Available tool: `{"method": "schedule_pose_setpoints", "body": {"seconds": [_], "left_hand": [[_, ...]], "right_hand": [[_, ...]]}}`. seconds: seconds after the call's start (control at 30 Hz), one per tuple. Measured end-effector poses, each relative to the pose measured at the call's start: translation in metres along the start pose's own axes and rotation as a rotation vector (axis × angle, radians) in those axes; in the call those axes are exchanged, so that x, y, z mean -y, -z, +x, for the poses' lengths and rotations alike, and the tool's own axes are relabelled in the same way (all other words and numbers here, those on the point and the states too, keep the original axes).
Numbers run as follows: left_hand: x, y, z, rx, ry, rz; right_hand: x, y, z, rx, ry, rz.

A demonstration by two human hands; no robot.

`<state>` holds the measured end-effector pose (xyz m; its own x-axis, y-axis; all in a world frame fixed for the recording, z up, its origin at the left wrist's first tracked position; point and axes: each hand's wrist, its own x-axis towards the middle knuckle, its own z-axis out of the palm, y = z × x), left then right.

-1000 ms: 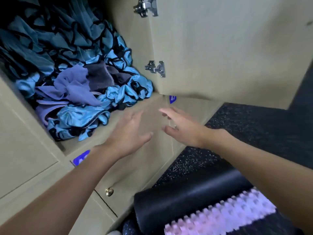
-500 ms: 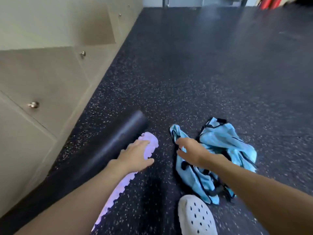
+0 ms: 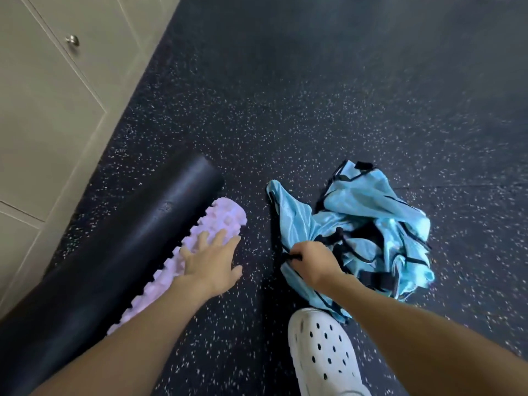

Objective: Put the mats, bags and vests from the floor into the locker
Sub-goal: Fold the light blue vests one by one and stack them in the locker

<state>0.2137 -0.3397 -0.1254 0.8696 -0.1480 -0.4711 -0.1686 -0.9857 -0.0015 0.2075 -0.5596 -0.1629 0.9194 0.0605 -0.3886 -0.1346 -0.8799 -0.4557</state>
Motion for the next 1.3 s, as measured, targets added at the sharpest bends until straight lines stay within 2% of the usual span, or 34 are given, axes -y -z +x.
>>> {"method": "schedule_pose_setpoints", "body": {"seconds": [0.1, 0.2, 0.4, 0.5, 0.7, 0.8, 0.97, 1.07, 1.13, 1.17, 1.3], "left_hand": [[0.001, 0.007, -0.004, -0.013, -0.013, -0.174], [-0.003, 0.022, -0.015, -0.073, -0.116, -0.557], [-0.023, 0.113, -0.06, -0.177, -0.292, -1.061], [-0.02, 0.157, -0.09, -0.253, -0.393, -1.139], [-0.001, 0.235, -0.175, -0.534, -0.386, -1.182], [0.019, 0.256, -0.217, -0.678, -0.306, -1.209], [0.045, 0.27, -0.275, -0.83, -0.224, -1.568], [0.06, 0.275, -0.308, -0.707, -0.279, -1.953], [0.069, 0.277, -0.33, -0.594, -0.322, -2.094], [0.075, 0.276, -0.337, -0.609, -0.312, -2.133], [0.108, 0.261, -0.35, -1.05, -0.087, -2.056]], "right_hand": [[0.015, 0.017, -0.001, -0.013, 0.067, 0.113], [0.04, 0.052, -0.006, -0.061, 0.168, 0.17], [0.109, 0.149, -0.044, -0.119, 0.291, 0.548], [0.149, 0.195, -0.074, -0.171, 0.37, 0.643], [0.219, 0.25, -0.132, -0.228, 0.524, 0.841], [0.249, 0.258, -0.154, -0.212, 0.594, 0.9], [0.305, 0.24, -0.183, -0.243, 0.684, 0.969], [0.341, 0.218, -0.206, -0.195, 0.754, 1.007], [0.361, 0.2, -0.225, -0.179, 0.844, 0.96], [0.369, 0.192, -0.233, -0.143, 0.916, 0.899], [0.391, 0.168, -0.253, 0.115, 1.134, 0.678]]}}
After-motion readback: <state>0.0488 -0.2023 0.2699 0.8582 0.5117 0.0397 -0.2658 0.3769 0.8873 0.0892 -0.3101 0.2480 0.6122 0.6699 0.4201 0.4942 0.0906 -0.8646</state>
